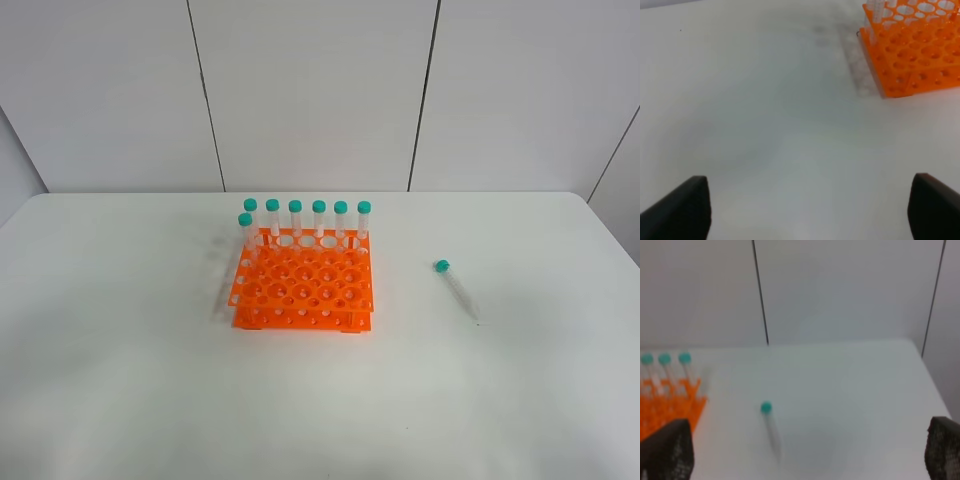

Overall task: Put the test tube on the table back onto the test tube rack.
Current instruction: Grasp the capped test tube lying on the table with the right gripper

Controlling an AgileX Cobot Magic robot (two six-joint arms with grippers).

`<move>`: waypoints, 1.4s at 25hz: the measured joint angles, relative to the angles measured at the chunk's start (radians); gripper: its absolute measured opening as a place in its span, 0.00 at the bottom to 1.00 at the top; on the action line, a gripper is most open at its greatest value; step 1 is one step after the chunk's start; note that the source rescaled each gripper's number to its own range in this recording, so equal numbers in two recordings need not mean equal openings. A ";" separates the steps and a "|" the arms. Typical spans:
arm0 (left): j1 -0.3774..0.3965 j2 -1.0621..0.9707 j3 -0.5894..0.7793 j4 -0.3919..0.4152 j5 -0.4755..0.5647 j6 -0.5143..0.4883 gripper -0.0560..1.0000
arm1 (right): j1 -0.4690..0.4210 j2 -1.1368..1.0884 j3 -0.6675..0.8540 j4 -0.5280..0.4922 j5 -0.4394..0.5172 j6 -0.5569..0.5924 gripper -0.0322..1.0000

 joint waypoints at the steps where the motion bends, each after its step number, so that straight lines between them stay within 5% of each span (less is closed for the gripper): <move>1: 0.000 0.000 0.000 0.000 0.000 0.000 1.00 | 0.000 0.033 -0.016 0.000 -0.022 -0.011 1.00; 7: 0.000 0.000 0.000 0.000 0.000 0.000 1.00 | 0.000 0.327 -0.124 0.004 -0.098 -0.067 1.00; 16: 0.000 0.000 0.000 0.000 0.000 0.000 1.00 | 0.000 0.849 -0.375 0.168 -0.021 -0.265 1.00; 24: 0.000 0.000 0.000 0.000 0.000 0.000 1.00 | 0.032 1.274 -0.541 0.180 0.034 -0.282 1.00; 35: 0.000 0.000 0.000 0.000 0.000 0.000 1.00 | 0.181 1.648 -0.557 0.096 -0.065 -0.190 1.00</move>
